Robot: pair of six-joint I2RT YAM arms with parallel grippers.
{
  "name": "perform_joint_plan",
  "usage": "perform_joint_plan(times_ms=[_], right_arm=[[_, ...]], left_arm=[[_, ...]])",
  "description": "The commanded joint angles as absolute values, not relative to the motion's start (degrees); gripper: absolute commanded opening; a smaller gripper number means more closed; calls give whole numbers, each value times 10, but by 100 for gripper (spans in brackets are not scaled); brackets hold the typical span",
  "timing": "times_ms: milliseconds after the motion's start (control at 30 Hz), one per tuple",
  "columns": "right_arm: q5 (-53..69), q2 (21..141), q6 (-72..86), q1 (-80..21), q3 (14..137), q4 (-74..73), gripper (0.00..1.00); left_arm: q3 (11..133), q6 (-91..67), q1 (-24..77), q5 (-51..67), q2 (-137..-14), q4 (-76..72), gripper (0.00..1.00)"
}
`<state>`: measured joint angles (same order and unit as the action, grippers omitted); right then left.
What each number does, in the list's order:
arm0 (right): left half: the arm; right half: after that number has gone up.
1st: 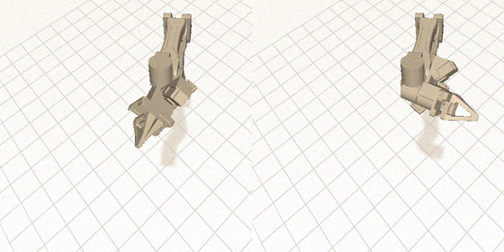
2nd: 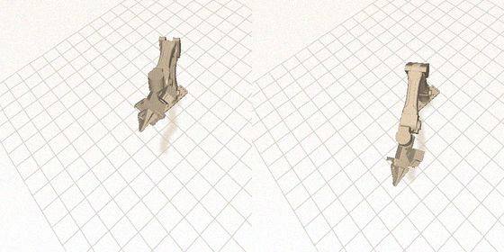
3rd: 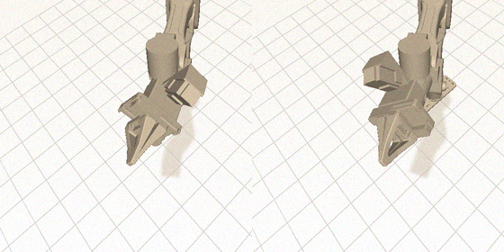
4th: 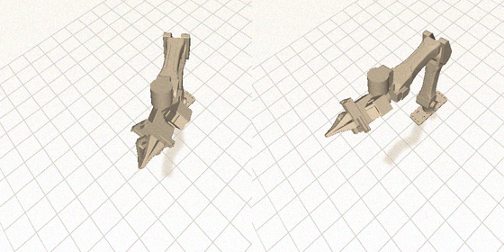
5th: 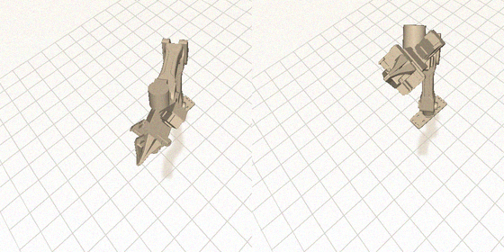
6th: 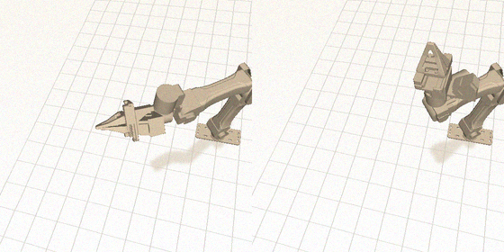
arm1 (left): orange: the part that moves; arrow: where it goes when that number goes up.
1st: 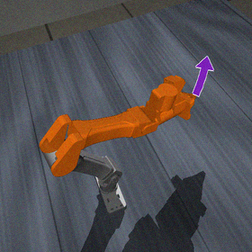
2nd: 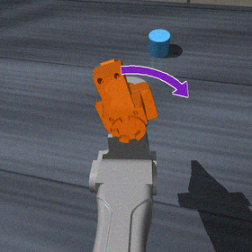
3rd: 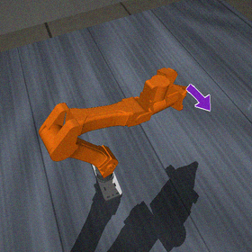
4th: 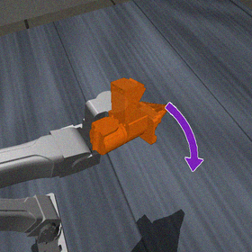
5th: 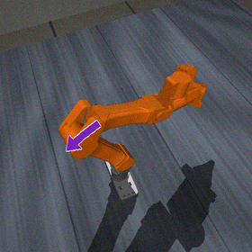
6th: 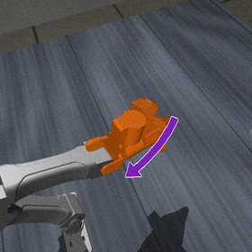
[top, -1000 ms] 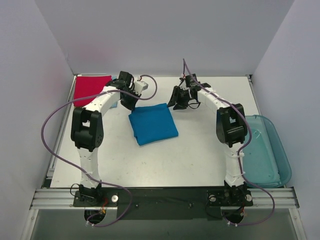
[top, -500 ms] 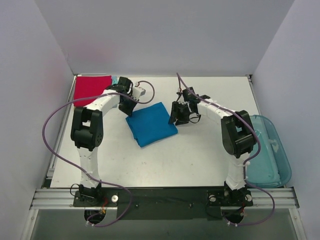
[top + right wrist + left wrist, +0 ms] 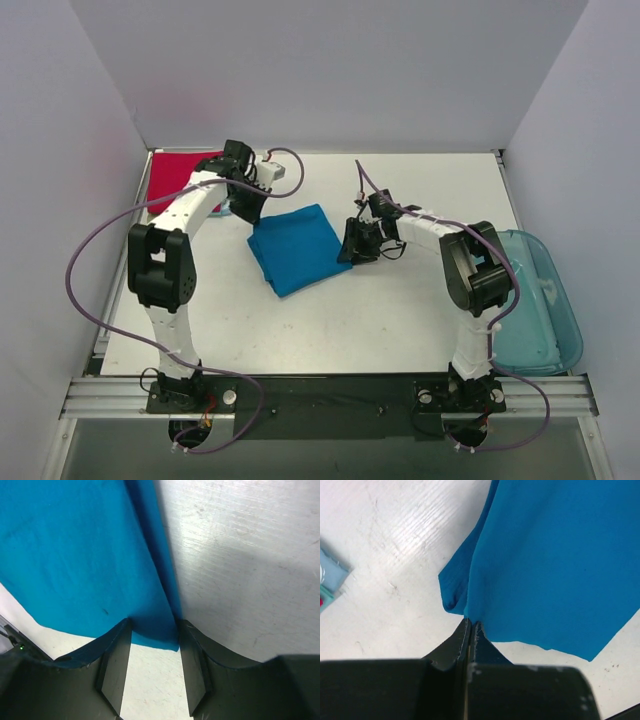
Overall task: Fold and stack the t-shirts
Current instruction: Smooth out wrinkles on the folded tshirt
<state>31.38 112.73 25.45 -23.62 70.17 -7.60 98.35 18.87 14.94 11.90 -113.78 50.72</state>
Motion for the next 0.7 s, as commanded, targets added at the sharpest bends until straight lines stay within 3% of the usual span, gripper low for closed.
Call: perform_joint_plan(times_ms=[0, 600, 667], right_arm=[[309, 1123, 259, -250, 687, -69, 39], [307, 1114, 268, -272, 700, -78, 40], [307, 1105, 271, -273, 697, -78, 40]], left_arm=[[949, 193, 106, 126, -1126, 529, 0], [892, 248, 107, -48, -1223, 377, 0], [915, 260, 112, -63, -1233, 352, 6]])
